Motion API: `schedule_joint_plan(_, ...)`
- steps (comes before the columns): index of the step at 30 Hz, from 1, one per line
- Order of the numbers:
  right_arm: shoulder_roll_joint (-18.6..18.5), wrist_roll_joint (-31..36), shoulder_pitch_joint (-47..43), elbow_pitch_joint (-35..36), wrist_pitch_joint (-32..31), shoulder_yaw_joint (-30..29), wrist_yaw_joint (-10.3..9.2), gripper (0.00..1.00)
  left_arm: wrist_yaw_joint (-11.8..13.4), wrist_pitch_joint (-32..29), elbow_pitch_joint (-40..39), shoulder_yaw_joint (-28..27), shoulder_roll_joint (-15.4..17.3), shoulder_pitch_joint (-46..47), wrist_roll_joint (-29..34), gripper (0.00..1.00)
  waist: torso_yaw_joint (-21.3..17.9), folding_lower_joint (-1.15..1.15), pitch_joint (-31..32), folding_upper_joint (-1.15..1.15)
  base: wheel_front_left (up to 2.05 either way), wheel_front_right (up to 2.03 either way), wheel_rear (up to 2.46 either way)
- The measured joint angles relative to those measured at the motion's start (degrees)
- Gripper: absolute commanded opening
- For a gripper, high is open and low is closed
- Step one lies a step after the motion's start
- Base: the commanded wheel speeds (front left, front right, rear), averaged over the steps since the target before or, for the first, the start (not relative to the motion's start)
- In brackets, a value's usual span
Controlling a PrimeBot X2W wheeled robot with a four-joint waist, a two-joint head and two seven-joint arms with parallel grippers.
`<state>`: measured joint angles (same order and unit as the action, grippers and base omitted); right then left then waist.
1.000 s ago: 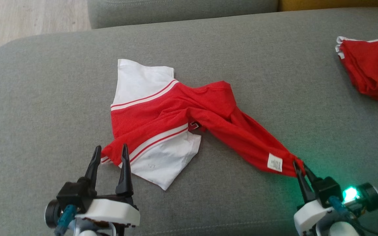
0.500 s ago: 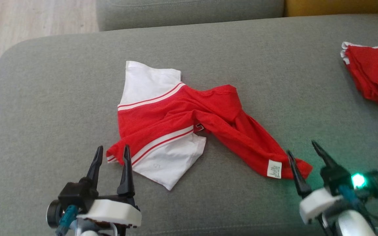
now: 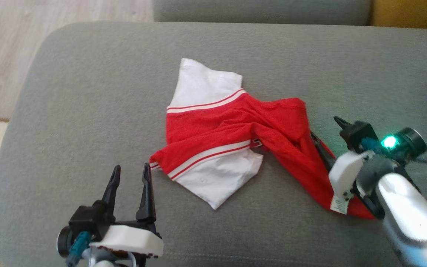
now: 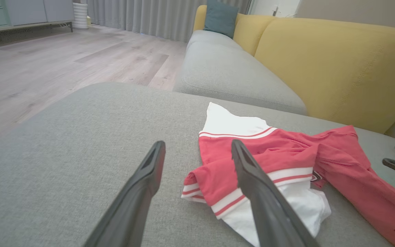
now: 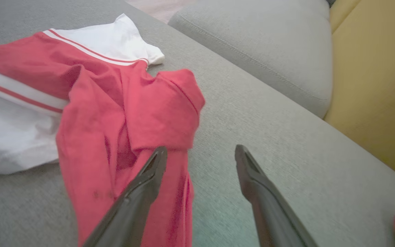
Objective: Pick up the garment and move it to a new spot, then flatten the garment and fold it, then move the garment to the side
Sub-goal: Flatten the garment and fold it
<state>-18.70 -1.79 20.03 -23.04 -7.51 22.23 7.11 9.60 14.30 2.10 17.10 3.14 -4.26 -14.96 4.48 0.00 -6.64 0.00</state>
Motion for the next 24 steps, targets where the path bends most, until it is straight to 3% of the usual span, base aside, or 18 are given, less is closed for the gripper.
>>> schedule_joint_plan(6, -1.7, -9.0, 7.4, -5.6, -4.0, 8.5, 0.0, 1.0, 0.0, 0.0, 0.0, 0.6, 0.0, 0.6, -0.3, 1.0, 3.7, 0.0, -1.3, 0.0, 0.0, 0.0, 0.0)
schedule_joint_plan(13, -2.4, -14.7, 13.0, -14.5, -6.1, 12.0, 0.0, 0.96, 0.0, 0.0, 0.1, 0.7, 0.0, 1.6, -0.4, 1.0, 7.1, 0.0, -2.5, 0.0, 0.0, 0.0, 0.0)
schedule_joint_plan(14, -2.4, -15.1, 13.7, -15.8, -6.1, 12.2, 0.0, 0.74, 0.1, 0.0, 0.1, 0.8, 0.0, 1.6, -0.4, 1.0, 7.4, 0.0, -2.7, 0.0, 0.0, 0.0, 0.0)
schedule_joint_plan(15, -2.4, -15.2, 14.5, -17.0, -6.0, 12.4, 0.0, 0.33, 0.1, 0.0, 0.1, 0.8, 0.0, 1.7, -0.4, 1.0, 7.8, 0.0, -2.8, 0.0, 0.0, 0.0, 0.0)
schedule_joint_plan(16, -2.4, -15.2, 15.3, -18.2, -6.0, 12.5, 0.0, 0.03, 0.1, 0.0, 0.2, 0.8, 0.0, 1.9, -0.4, 1.0, 8.1, 0.0, -2.9, 0.0, 0.0, 0.0, 0.0)
schedule_joint_plan(24, -1.9, -14.4, 24.1, -24.2, -0.8, 9.5, 0.0, 0.0, 0.1, 0.0, 0.2, 0.7, 0.0, 2.3, -0.9, 1.0, 8.8, 0.0, -3.5, 0.0, 0.0, 0.0, 0.0)
